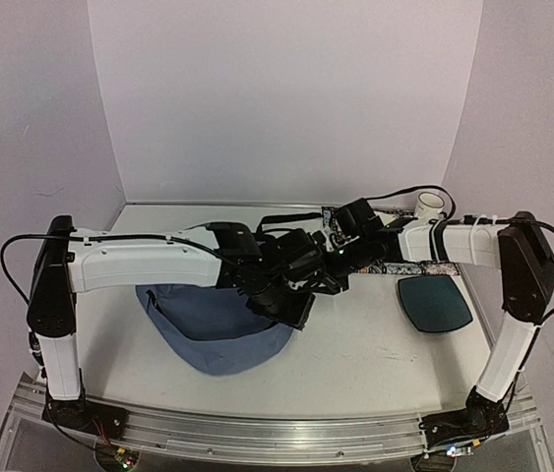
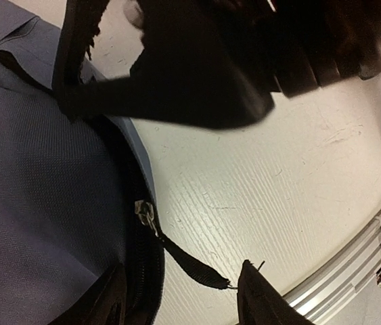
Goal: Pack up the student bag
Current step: Move the student bag to the center of the board.
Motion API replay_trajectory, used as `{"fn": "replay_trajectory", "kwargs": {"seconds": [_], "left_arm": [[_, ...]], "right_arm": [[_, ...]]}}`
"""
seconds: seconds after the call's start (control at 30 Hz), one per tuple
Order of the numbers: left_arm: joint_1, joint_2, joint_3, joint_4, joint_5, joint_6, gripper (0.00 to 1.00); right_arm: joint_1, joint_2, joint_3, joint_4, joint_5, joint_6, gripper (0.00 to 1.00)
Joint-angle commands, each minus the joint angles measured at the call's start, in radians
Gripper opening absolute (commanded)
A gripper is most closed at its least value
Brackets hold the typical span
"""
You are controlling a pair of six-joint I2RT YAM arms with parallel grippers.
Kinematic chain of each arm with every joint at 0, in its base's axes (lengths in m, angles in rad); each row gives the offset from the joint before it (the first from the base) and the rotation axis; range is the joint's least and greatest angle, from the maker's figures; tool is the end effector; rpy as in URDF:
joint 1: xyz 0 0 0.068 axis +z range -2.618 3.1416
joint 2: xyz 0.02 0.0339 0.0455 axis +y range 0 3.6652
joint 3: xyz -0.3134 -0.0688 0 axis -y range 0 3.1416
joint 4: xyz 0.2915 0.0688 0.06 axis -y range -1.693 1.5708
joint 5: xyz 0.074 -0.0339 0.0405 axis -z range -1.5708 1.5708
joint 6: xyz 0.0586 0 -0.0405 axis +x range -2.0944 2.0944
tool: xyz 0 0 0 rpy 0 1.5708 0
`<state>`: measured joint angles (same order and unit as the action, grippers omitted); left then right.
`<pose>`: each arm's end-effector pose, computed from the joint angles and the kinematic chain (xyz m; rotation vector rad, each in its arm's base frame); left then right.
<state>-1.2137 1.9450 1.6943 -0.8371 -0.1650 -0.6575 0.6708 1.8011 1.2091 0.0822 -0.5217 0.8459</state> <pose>0.1814 -0.4586 0.2743 0.6875 2.6080 -0.4023 0.3546 0.3187 0.2448 -0.1595 2.3502 1.3898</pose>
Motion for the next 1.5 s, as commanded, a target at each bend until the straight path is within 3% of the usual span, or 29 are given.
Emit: {"fn": "replay_trajectory", "kwargs": {"seconds": [0.0,0.17,0.57,0.83,1.07,1.17,1.27,1.47], "left_arm": [[-0.013,-0.003,0.043,-0.056,-0.048,-0.071,0.56],[-0.027,-0.035,0.025,-0.073,-0.065,-0.129,0.56],[-0.087,-0.111,-0.037,-0.093,-0.101,-0.299,0.52],[-0.103,-0.183,-0.104,-0.168,-0.187,-0.436,0.46],[-0.114,-0.170,-0.122,-0.168,-0.236,-0.448,0.48],[-0.115,-0.160,-0.088,-0.168,-0.235,-0.407,0.49],[-0.105,-0.160,-0.081,-0.170,-0.243,-0.344,0.56],[0.082,-0.328,-0.180,-0.042,-0.101,-0.091,0.59]], "right_arm": [[0.047,0.022,0.033,0.019,-0.063,0.018,0.45],[0.101,0.018,0.045,0.045,-0.074,0.038,0.19],[0.222,0.035,0.091,0.128,-0.008,0.133,0.00],[0.248,0.044,0.089,0.160,0.027,0.164,0.00],[0.247,0.060,0.076,0.160,0.031,0.153,0.00],[0.246,0.066,0.079,0.158,0.057,0.161,0.00],[0.246,0.071,0.088,0.156,0.079,0.151,0.01],[0.234,0.076,0.128,0.065,0.179,0.065,0.00]]}}
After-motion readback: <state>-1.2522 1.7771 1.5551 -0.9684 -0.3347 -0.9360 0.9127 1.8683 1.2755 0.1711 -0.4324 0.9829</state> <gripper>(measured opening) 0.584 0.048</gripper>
